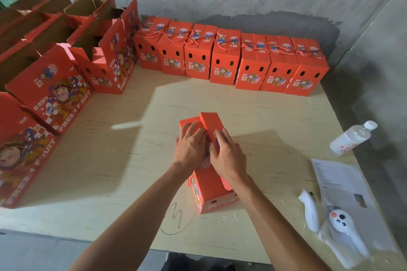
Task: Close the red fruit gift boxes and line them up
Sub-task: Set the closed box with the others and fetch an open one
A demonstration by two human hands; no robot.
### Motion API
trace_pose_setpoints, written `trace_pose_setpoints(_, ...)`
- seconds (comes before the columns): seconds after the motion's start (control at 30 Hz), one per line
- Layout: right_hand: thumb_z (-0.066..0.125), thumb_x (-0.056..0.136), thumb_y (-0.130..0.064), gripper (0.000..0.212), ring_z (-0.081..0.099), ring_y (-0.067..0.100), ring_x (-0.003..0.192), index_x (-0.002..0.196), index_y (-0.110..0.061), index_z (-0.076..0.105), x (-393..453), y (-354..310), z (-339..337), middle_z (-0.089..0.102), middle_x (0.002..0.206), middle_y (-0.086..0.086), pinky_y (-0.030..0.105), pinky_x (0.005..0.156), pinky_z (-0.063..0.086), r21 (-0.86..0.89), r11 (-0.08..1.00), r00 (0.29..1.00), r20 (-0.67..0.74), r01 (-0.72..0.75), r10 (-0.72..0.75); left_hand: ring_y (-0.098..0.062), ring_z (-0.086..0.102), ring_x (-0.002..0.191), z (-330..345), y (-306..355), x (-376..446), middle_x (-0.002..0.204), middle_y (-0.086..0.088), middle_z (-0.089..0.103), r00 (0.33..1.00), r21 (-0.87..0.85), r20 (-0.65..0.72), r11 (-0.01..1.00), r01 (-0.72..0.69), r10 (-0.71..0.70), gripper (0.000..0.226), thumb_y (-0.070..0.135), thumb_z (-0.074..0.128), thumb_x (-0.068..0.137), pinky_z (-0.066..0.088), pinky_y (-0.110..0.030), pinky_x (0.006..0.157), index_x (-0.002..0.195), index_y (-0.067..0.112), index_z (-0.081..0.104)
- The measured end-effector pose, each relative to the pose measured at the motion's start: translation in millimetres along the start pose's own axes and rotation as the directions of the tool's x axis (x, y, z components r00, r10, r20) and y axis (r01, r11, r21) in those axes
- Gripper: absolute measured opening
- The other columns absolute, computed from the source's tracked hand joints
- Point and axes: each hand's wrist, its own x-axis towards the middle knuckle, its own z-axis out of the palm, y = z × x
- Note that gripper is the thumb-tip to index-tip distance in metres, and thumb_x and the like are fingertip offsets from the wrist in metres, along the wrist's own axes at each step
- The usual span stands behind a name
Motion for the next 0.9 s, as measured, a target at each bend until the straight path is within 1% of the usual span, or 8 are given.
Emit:
trace_pose_setpoints(0.1, 0.047, 0.104, -0.045, 0.048, 0.057, 0.026, 0.131, 0.148, -0.025, 0.049, 5.8, 2.6, -5.6, 0.048, 0.156, -0.005, 0.04, 0.099, 0.052, 0.134, 0.991, 1.0, -0.022, 0.004, -0.001, -0.026, 0.011, 0.156, 1.5, -4.8, 0.5, 0.167, -0.004, 0.026, 0.991, 0.062, 0.135, 0.998, -0.005, -0.003, 0.035, 0.036, 0.039, 0.108, 0.034, -0.063, 0.111, 0.136, 0.028, 0.059)
trace_pose_setpoints(0.17, 0.05, 0.103, -0.044, 0.049, 0.056, 0.026, 0.133, 0.148, -0.024, 0.051, 6.3, 1.0, -5.9, 0.049, 0.155, -0.003, 0.041, 0.101, 0.051, 0.14, 0.99, 0.999, -0.041, 0.009, -0.003, -0.026, 0.004, 0.158, 4.7, -5.9, 2.3, 0.17, -0.007, 0.017, 0.984, 0.069, 0.175, 0.997, -0.041, 0.028, 0.038, 0.033, 0.039, 0.108, 0.029, -0.058, 0.118, 0.141, 0.026, 0.057)
trace_pose_setpoints(0.23, 0.052, 0.103, -0.042, 0.051, 0.057, 0.029, 0.132, 0.149, -0.022, 0.05, 3.5, -1.8, -3.3, 0.045, 0.159, 0.0, 0.043, 0.1, 0.051, 0.088, 0.996, 0.999, -0.054, 0.011, -0.007, -0.028, 0.012, 0.158, 8.6, -4.5, 1.7, 0.167, -0.01, 0.027, 0.995, -0.037, 0.1, 0.999, -0.02, 0.024, 0.035, 0.022, 0.047, 0.106, 0.029, -0.051, 0.121, 0.136, 0.015, 0.064)
trace_pose_setpoints(0.33, 0.051, 0.103, -0.043, 0.051, 0.058, 0.032, 0.131, 0.15, -0.024, 0.048, 1.2, -2.8, -1.2, 0.04, 0.162, 0.0, 0.043, 0.098, 0.051, 0.041, 0.999, 0.999, -0.034, 0.015, -0.014, -0.026, 0.037, 0.15, 13.2, -6.6, -1.6, 0.15, -0.01, 0.055, 0.994, -0.276, -0.093, 0.961, 0.025, -0.052, 0.026, 0.006, 0.057, 0.1, 0.038, -0.037, 0.117, 0.118, 0.007, 0.075)
trace_pose_setpoints(0.4, 0.052, 0.102, -0.042, 0.051, 0.059, 0.034, 0.127, 0.15, -0.026, 0.048, 1.1, -3.8, -0.5, 0.036, 0.164, 0.0, 0.043, 0.094, 0.052, -0.015, 1.0, 1.0, -0.016, -0.002, 0.002, -0.021, 0.044, 0.145, 12.9, -8.2, -2.4, 0.141, -0.006, 0.063, 0.987, -0.306, -0.135, 0.951, 0.042, -0.087, 0.023, 0.005, 0.06, 0.098, 0.039, -0.026, 0.113, 0.115, 0.006, 0.075)
trace_pose_setpoints(0.43, 0.051, 0.102, -0.041, 0.051, 0.059, 0.036, 0.125, 0.151, -0.026, 0.046, 0.2, -5.0, 0.4, 0.033, 0.166, 0.0, 0.043, 0.092, 0.053, -0.05, 0.999, 1.0, -0.003, -0.013, 0.013, -0.019, 0.046, 0.143, 13.3, -8.2, -2.7, 0.138, -0.004, 0.065, 0.985, -0.304, -0.145, 0.952, 0.044, -0.092, 0.021, 0.007, 0.061, 0.098, 0.04, -0.025, 0.111, 0.115, 0.006, 0.075)
trace_pose_setpoints(0.63, 0.044, 0.105, -0.039, 0.054, 0.06, 0.039, 0.12, 0.156, -0.022, 0.036, -0.6, -12.8, 0.4, 0.025, 0.169, 0.006, 0.041, 0.088, 0.053, -0.184, 0.983, 0.999, 0.034, -0.008, 0.014, -0.02, 0.048, 0.138, 12.2, -9.6, -2.9, 0.138, -0.001, 0.06, 0.995, -0.206, -0.095, 0.979, 0.011, -0.031, 0.025, 0.015, 0.055, 0.104, 0.048, -0.037, 0.103, 0.124, 0.01, 0.069)
trace_pose_setpoints(0.9, 0.041, 0.108, -0.031, 0.051, 0.062, 0.042, 0.117, 0.156, -0.015, 0.037, -3.6, -19.5, 2.9, 0.032, 0.165, 0.014, 0.044, 0.085, 0.055, -0.26, 0.966, 1.0, 0.009, -0.016, 0.019, -0.022, 0.035, 0.135, 3.7, -3.3, 6.3, 0.141, 0.0, 0.044, 0.997, 0.015, 0.043, 0.998, 0.06, -0.061, 0.042, 0.041, 0.039, 0.108, 0.043, -0.051, 0.098, 0.141, 0.019, 0.053)
